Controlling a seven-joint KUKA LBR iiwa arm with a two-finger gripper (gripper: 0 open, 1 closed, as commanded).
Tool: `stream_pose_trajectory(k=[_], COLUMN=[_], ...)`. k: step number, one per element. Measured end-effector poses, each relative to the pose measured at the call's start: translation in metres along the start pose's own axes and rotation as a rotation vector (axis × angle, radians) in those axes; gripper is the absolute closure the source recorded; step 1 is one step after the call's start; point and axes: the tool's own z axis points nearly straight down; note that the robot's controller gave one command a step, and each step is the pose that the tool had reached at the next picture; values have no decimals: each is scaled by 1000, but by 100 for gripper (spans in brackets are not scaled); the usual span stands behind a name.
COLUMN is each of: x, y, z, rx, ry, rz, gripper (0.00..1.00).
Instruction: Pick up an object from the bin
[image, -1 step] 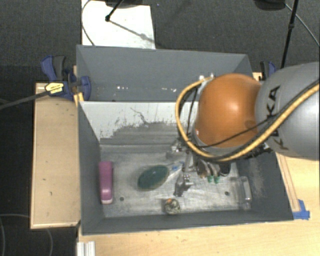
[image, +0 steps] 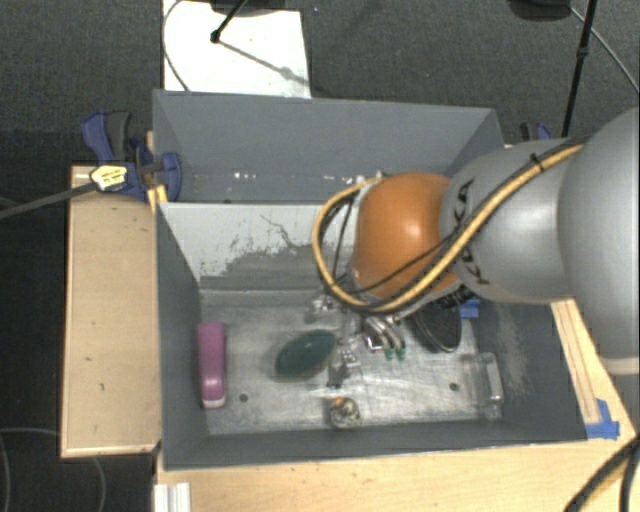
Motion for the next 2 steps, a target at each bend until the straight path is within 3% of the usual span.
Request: stream_pose_trajectory(k=[1, 2], x=[-1, -6], y=[1, 7], z=[-4, -42], rx=[-1, -1], ry=[-5, -11], rz=[4, -20], gripper=[100, 100])
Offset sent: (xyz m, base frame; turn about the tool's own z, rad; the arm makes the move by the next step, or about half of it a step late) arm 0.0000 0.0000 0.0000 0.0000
